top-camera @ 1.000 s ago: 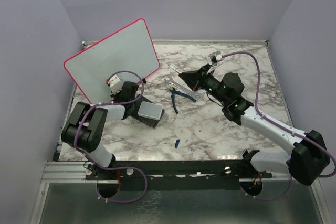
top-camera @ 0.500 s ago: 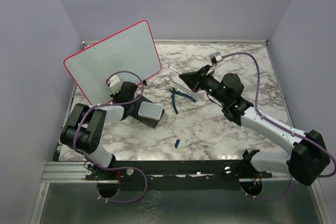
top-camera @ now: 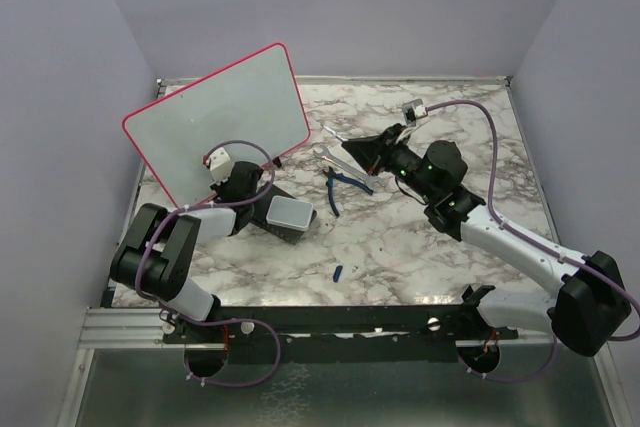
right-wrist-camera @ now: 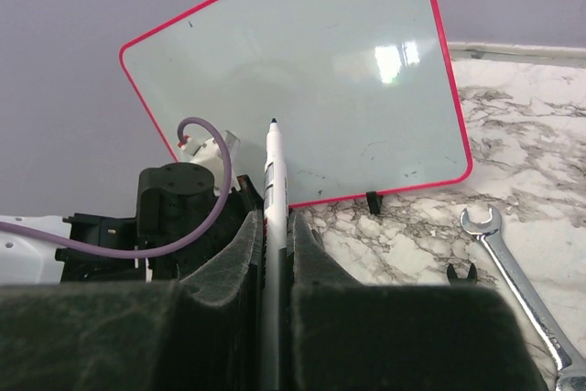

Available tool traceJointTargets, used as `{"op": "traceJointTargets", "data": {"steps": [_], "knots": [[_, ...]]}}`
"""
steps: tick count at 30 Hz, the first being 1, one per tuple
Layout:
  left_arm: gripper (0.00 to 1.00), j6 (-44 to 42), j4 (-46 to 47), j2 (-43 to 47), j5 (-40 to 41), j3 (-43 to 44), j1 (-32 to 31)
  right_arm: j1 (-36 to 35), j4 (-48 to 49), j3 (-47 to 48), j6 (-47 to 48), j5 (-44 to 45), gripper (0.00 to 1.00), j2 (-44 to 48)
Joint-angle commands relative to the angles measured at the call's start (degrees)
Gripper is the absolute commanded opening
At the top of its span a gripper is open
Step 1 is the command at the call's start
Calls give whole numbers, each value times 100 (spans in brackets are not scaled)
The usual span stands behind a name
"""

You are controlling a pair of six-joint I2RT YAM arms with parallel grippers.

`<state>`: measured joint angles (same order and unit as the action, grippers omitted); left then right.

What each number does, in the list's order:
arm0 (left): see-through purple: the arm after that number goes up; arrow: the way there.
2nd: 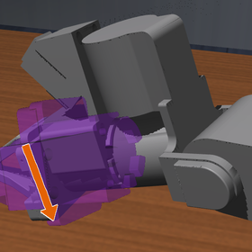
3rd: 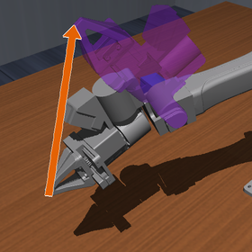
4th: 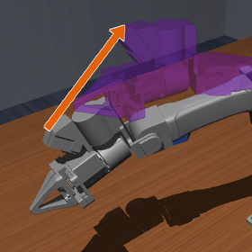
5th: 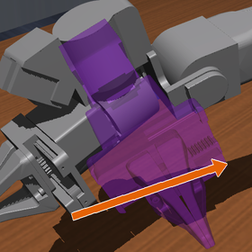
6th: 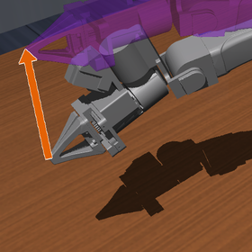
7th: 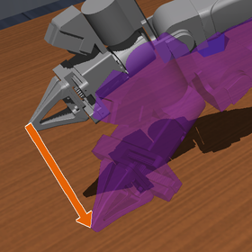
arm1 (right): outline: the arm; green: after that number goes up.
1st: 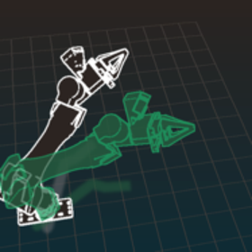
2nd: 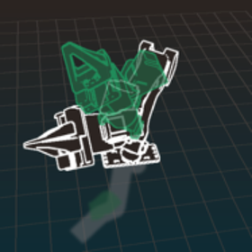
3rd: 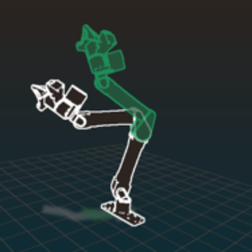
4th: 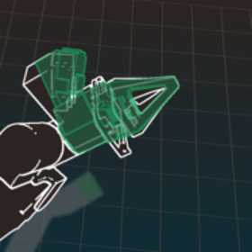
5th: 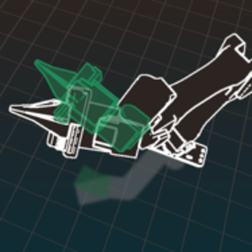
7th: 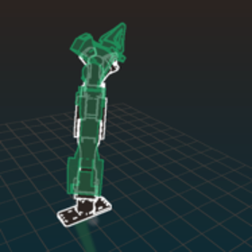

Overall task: Write a sentence on the whiteboard
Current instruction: Move the whiteboard to the center of the board.

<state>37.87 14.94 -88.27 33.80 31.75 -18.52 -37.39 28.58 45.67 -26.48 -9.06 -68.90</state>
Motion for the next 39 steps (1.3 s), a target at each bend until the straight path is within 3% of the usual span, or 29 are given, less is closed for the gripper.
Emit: {"op": "traceJointTargets", "data": {"steps": [1, 39], "knots": [[0, 273, -294, -17, -237, -201, -322, 21, -53, -108, -50, -59, 0, 146], [0, 812, -32, -331, 229, -307, -2158, 26, -159, -194, -157, 27, 1, 378]]}}
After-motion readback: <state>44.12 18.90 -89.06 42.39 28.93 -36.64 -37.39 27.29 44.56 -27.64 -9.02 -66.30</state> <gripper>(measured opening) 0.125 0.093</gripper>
